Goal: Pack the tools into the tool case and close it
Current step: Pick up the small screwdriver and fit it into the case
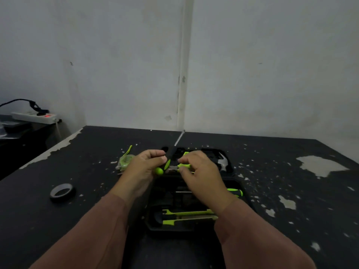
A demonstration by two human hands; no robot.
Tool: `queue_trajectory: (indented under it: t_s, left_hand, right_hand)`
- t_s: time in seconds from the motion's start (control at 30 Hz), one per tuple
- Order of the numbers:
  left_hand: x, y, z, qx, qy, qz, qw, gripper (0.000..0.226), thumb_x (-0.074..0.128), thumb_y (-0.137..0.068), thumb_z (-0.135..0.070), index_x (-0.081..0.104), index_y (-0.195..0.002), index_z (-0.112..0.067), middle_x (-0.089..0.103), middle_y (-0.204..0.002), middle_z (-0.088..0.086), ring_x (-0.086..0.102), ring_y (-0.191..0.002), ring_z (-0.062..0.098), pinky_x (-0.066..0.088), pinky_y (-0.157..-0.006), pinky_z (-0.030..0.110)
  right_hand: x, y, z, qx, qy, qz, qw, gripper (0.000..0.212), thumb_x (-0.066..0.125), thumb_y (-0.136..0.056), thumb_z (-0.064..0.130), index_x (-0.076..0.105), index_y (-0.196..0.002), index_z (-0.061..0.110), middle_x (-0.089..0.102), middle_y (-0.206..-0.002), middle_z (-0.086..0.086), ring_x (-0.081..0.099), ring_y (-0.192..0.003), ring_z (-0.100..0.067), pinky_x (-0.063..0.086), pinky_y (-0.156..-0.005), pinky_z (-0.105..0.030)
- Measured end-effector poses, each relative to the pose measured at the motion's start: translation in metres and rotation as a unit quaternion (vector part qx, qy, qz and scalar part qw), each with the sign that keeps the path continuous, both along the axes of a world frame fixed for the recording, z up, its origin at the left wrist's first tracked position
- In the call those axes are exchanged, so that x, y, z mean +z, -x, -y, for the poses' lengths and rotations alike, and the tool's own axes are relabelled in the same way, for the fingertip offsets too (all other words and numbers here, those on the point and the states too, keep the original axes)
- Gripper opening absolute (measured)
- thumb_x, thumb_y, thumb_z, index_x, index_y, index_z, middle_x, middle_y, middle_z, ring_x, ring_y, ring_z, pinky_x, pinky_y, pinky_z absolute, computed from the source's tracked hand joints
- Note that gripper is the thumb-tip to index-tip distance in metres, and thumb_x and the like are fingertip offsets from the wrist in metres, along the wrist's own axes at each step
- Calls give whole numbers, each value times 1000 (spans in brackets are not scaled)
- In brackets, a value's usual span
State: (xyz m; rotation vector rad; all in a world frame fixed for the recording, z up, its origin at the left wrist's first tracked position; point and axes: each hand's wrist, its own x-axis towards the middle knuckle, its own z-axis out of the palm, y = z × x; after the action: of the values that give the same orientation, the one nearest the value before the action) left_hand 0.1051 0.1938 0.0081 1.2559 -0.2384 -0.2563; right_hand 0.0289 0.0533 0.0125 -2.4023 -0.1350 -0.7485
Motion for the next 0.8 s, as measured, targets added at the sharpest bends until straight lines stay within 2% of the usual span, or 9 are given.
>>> queue_trajectory:
  t_s: [0.17,0.27,0.37,0.43,0.5,0.6,0.67,0.77,0.8]
  left_hand:
    - [-7,-16,10,-65,-61,8,996,22,48,-85,11,63,-83,-6,69,-76,7,65,-64,17,53,-51,21]
    - [-15,-22,12,-111,-68,22,991,23,50,-79,12,64,-82,-5,75,-84,2,66,-67,13,53,-55,22]
    - [-21,-25,8,-134,-74,48,987,22,55,-65,2,64,-84,-2,75,-88,4,67,-69,10,54,-57,21]
    - [-20,-25,3,-126,-70,64,988,23,56,-63,-1,65,-84,-3,75,-88,3,66,-72,10,55,-59,21]
    - [-21,-27,-3,-112,-92,89,985,22,63,-62,-4,70,-82,-11,72,-88,2,64,-75,13,56,-66,23]
    - [-22,-29,-11,-100,-195,138,966,28,73,-60,-19,71,-87,-26,70,-93,3,61,-83,21,52,-84,39]
    - [-22,-28,-11,-101,-285,184,935,30,75,-64,-22,69,-92,-32,71,-92,-7,59,-83,18,52,-86,43]
    - [-23,-23,-9,-105,-373,247,888,30,74,-76,-10,65,-89,-36,66,-83,-33,53,-61,-4,50,-64,16]
    - [-21,-19,-8,-101,-389,257,879,33,73,-77,-8,64,-89,-38,64,-81,-37,52,-56,-4,45,-60,11]
  right_hand:
    - [3,-9,54,-88,91,-25,992,33,57,-86,13,61,-119,12,55,-131,-6,44,-126,-21,26,-110,-23]
    - [-1,-11,69,-89,124,-53,987,39,52,-91,19,52,-130,16,43,-144,-3,28,-140,-23,16,-116,-33]
    - [-4,-13,74,-76,135,-81,985,35,47,-89,30,63,-119,22,62,-124,-3,50,-122,-23,29,-108,-42]
    - [-3,-10,75,-57,139,-99,984,35,44,-87,34,67,-112,24,68,-102,0,60,-100,-20,42,-92,-35]
    - [-4,-9,77,-41,135,-124,982,28,49,-91,31,67,-111,25,64,-96,3,57,-93,-15,38,-78,-24]
    - [-7,-6,80,-37,112,-143,983,21,55,-90,25,68,-105,23,56,-89,7,50,-86,-8,33,-74,-20]
    - [-9,-5,80,-38,103,-149,983,16,57,-88,23,68,-99,22,53,-84,10,48,-81,-7,35,-72,-21]
    - [-10,-3,80,-42,91,-171,980,9,60,-86,20,67,-92,19,56,-79,9,51,-75,-9,37,-67,-22]
    - [-9,-2,80,-41,86,-180,979,8,61,-85,20,67,-91,19,56,-77,9,52,-73,-9,39,-65,-23]
